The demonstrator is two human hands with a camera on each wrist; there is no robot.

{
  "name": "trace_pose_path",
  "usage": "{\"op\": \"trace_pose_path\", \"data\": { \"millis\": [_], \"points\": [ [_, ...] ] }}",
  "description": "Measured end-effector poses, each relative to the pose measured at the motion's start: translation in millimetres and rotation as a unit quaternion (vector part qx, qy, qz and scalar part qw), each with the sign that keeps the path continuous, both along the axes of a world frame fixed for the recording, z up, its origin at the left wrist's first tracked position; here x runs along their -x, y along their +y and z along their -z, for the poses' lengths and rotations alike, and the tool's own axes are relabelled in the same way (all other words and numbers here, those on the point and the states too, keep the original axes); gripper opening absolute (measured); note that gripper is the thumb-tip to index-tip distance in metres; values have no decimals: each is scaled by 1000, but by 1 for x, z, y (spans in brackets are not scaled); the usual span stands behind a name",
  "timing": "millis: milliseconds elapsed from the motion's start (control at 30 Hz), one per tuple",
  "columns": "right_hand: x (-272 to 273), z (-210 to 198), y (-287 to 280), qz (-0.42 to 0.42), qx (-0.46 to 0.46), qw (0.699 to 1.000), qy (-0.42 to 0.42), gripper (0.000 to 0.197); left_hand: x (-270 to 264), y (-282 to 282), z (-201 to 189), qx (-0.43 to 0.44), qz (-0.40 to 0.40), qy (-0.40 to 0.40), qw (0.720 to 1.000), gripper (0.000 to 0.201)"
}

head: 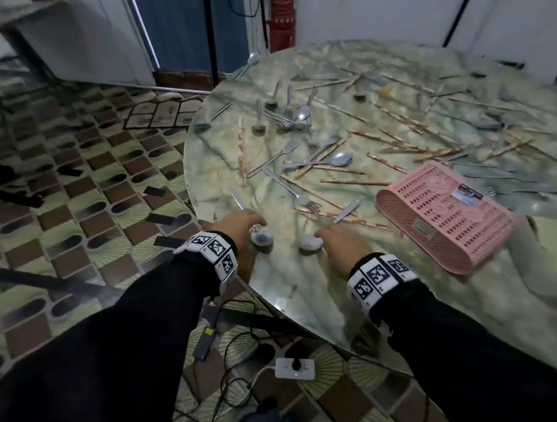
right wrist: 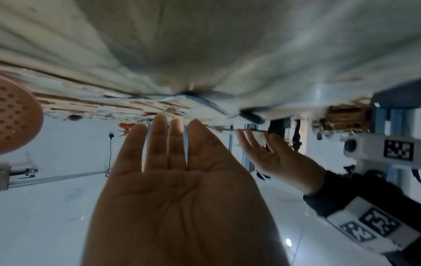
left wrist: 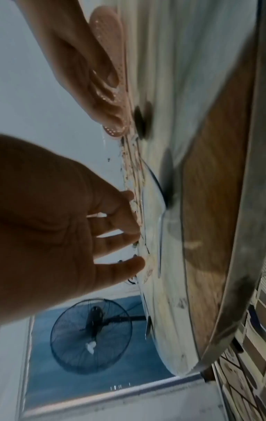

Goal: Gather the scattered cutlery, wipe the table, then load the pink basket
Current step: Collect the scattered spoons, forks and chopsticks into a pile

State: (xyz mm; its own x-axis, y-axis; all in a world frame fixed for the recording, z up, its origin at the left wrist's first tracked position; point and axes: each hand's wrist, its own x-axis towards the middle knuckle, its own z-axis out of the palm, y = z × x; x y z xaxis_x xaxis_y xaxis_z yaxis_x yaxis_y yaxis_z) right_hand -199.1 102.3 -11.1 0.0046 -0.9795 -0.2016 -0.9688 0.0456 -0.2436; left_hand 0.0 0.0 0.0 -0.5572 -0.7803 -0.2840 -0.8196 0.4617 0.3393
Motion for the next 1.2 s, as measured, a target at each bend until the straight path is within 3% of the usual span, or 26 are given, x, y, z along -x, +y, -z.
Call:
{"op": "trace_pose_path", "data": {
  "millis": [200, 400, 533, 600, 733, 833, 933, 1000, 1067, 1133, 1200],
  "points": [
    [1, 14, -27, -5, -31, 997, 75, 34, 4, -40, 10, 31, 58, -116, 991, 31],
    [9, 21, -39, 6, -23, 996, 82, 26, 6, -56, 14, 72, 85, -119, 987, 20],
    [8, 10, -44, -14, 20, 993, 116, 16, 6, -59, 14, 69, 150, -177, 970, 23],
    [11, 10, -46, -37, 72, 987, 142, 33, 6, -58, 15, 75, 162, -189, 966, 25],
    [15, 7, -42, -46, 35, 988, 142, 18, 10, -57, 14, 79, 168, -194, 963, 20],
    [23, 8, -33, -43, 10, 995, 86, 11, 14, -58, 12, 36, 122, -115, 985, 6],
    [37, -10, -30, 34, 48, 996, -67, 9, 22, -56, 10, -62, 25, 37, 997, 23],
    [48, -22, -34, 90, 70, 978, -175, 9, 36, -50, 11, -86, -64, 160, 981, 32],
    [57, -29, -44, 150, 99, 961, -212, 17, 52, -44, 13, -110, -155, 280, 941, 30],
    [65, -25, -57, 236, 73, 946, -208, 21, 67, -39, 13, -124, -216, 331, 910, 23],
    [70, -13, -68, 321, 32, 926, -194, 26, 79, -36, 17, -127, -238, 346, 899, 19]
  ]
}}
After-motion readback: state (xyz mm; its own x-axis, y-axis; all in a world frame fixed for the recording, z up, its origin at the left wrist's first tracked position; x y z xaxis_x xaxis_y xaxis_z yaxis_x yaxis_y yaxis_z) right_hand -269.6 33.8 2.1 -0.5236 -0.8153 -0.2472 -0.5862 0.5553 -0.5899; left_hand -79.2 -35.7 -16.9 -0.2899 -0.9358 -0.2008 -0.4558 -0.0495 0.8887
